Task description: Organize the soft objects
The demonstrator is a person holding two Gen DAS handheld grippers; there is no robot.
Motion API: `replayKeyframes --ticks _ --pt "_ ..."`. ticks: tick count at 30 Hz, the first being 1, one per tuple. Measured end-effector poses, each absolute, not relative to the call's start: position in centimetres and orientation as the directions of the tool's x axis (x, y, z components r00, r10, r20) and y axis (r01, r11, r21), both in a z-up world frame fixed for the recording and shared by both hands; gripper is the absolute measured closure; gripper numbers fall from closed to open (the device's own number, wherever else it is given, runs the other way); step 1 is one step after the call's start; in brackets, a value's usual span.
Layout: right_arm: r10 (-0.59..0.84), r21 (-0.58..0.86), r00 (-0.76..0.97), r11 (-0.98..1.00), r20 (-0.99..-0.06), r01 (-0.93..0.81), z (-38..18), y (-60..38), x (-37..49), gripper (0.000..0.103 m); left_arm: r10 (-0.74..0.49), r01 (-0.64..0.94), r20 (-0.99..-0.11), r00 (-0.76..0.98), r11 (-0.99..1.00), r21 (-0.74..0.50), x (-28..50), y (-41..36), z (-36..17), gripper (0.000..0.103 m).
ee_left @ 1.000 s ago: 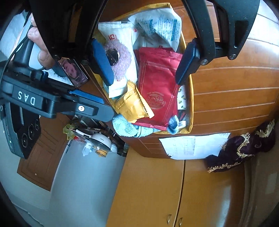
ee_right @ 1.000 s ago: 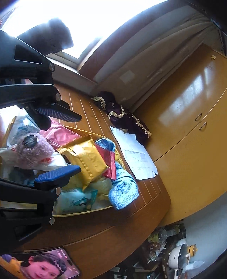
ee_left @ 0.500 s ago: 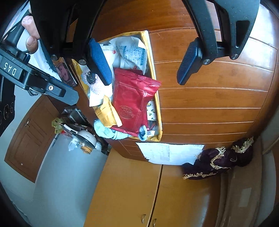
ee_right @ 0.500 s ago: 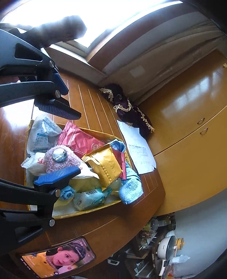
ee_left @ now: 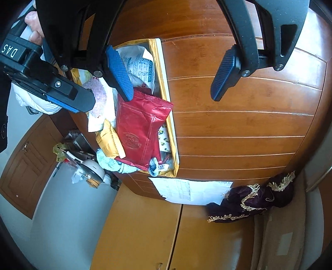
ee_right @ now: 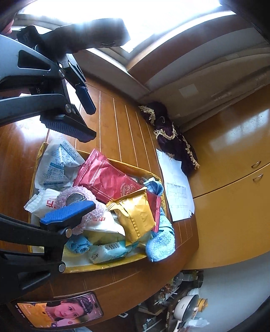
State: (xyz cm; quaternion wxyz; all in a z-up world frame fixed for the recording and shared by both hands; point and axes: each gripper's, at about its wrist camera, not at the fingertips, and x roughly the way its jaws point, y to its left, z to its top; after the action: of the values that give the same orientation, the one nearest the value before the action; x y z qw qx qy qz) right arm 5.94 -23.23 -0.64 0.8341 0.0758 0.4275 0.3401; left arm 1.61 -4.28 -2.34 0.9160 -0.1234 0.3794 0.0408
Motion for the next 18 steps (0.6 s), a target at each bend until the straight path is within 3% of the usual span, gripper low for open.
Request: replayKeyframes --ticks 18 --pt "0.652 0.447 0.401 0.745 -0.643 -0.495 -0.7 -24.2 4.4 0.040 0.051 -0.194 -0.711 0.701 0.973 -0.122 0.0 -5.4 -2.5 0.026"
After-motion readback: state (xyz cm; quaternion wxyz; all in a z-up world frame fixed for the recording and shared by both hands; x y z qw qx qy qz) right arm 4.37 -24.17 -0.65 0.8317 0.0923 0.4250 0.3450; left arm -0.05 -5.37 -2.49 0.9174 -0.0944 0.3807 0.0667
